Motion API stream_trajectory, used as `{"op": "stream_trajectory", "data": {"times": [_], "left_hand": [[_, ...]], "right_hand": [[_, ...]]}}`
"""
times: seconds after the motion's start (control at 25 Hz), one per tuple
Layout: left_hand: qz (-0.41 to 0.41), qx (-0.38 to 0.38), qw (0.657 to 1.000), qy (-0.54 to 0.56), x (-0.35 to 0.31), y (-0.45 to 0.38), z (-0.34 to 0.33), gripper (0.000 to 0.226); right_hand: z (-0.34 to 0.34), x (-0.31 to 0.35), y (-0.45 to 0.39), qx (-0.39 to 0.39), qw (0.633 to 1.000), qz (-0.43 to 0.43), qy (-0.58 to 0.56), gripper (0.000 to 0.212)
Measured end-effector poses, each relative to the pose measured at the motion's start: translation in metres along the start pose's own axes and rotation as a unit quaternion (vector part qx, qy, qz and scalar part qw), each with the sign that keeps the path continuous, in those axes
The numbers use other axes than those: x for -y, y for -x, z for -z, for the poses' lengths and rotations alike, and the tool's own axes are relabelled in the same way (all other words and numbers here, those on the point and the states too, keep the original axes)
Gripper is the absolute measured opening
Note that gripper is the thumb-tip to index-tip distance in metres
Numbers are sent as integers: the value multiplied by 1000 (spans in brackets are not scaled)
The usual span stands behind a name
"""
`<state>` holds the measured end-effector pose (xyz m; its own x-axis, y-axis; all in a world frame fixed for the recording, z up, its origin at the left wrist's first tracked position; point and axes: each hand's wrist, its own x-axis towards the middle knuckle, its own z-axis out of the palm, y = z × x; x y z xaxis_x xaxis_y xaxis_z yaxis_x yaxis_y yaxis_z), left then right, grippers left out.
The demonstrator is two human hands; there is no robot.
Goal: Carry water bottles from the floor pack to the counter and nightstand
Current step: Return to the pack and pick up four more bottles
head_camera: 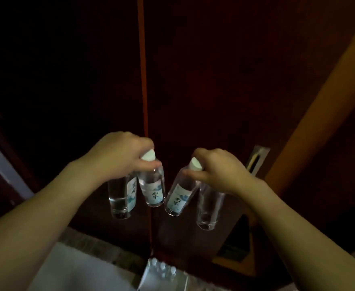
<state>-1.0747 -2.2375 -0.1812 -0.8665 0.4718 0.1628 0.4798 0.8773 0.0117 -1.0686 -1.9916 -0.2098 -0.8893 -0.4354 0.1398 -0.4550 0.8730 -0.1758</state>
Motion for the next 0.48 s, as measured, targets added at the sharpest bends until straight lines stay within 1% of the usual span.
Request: {"op": "stream_trajectory", "data": {"times": [0.12, 0.24, 0.36, 0.48], "left_hand": [[-42, -90, 995, 12, -18, -17, 151, 34], [-97, -166, 981, 29, -43, -27, 265, 32], [-138, -187, 970, 75, -67, -39, 337, 30], [-176, -188, 960, 107, -90, -59, 367, 30]], "right_hand": [[147, 34, 2, -85, 996, 0, 23, 39], [261, 62, 14, -160, 987, -20, 17, 39], [345, 78, 30, -201, 978, -59, 24, 43], [399, 81, 58, -228, 968, -98, 38, 43]]}}
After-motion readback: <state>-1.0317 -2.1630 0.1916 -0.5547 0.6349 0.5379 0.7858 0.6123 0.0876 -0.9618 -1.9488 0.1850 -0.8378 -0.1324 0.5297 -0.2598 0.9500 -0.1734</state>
